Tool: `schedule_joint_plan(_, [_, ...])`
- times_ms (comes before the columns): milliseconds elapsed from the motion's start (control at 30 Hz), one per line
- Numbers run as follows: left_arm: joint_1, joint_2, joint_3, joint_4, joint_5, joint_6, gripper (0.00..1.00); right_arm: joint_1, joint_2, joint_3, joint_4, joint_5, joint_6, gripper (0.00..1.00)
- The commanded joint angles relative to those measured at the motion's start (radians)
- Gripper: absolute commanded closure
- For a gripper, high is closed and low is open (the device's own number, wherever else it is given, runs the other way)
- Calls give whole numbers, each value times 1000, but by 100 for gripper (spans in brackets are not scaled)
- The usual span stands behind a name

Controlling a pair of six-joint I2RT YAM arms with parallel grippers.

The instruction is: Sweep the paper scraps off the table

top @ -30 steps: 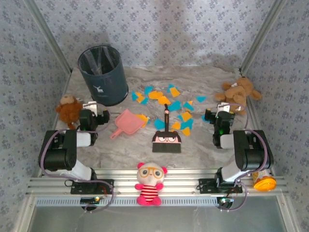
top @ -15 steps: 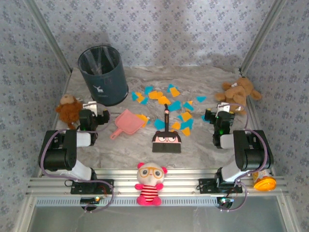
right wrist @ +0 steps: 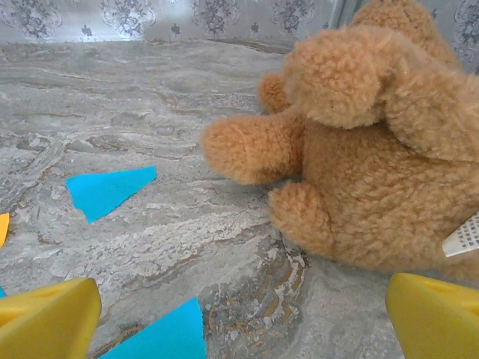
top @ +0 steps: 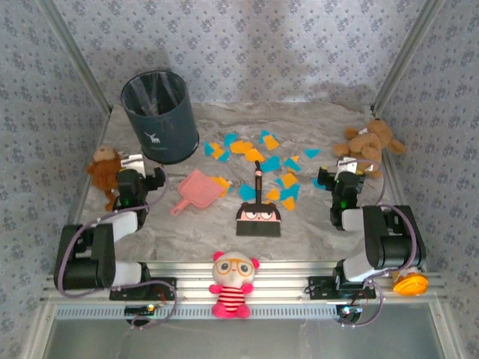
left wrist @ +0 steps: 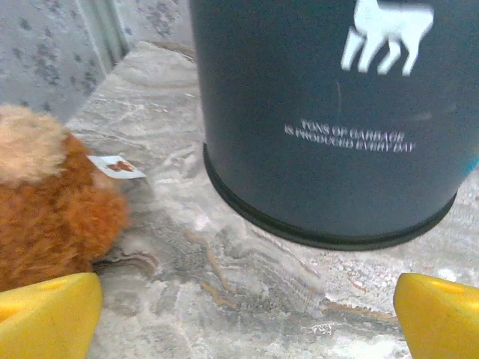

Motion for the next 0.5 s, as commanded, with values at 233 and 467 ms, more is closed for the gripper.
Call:
schedule_joint_plan(233, [-44,-275,178,-656,-63,-282,0,20,-246,250,-725,51,221,0])
schedule_joint_plan(467, [-100,-413,235,-911,39,-369,1,90,-281,342,-957,-77,321,0])
